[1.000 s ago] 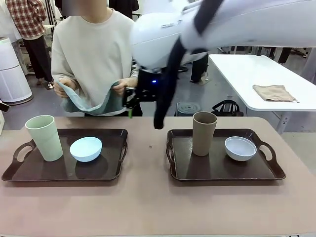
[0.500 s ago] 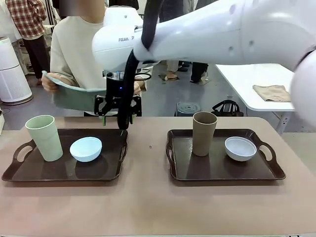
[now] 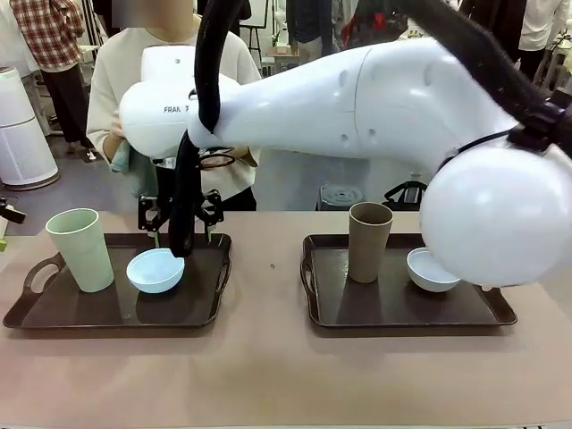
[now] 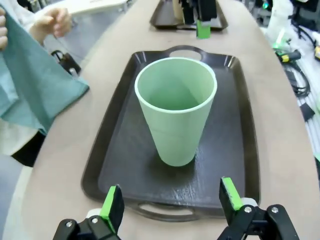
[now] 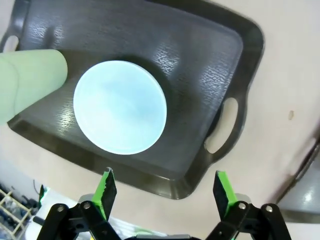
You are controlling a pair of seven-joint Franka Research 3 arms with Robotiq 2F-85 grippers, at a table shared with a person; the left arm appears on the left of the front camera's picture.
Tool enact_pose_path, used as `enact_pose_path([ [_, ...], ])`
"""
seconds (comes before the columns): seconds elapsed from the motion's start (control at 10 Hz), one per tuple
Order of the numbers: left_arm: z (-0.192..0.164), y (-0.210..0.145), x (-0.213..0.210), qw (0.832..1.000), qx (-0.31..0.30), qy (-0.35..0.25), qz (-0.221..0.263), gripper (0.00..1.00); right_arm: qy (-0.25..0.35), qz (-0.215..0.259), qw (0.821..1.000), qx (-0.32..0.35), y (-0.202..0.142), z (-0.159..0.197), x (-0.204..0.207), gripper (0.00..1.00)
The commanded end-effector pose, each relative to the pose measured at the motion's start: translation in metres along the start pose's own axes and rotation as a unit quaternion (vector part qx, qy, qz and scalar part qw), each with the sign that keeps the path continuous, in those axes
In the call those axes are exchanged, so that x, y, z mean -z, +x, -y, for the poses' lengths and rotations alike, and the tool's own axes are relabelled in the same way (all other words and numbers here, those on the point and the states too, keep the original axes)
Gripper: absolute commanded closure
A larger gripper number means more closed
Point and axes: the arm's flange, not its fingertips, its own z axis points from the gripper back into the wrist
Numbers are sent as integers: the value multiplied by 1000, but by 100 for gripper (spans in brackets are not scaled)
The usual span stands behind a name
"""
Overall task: Set up a tray with a mat and arrange the tableware.
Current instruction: Pick up the Picnic Bowl and Reusable plastic cup from the Handle tray in front of the human's position and hold them in the air.
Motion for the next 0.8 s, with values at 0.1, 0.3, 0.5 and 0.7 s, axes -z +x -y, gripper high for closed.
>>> enact_pose_path([
  [0.1,0,0,0,1000,0,0,0,0,0,0,1000,0,0,0,0,0],
  [0.3,0,0,0,1000,0,0,0,0,0,0,1000,0,0,0,0,0],
  [0.5,0,0,0,1000,0,0,0,0,-2,-5,1000,1,0,1,-1,0],
  [0.7,1,1,11,1000,22,7,-6,0,3,58,995,81,3,5,14,0],
])
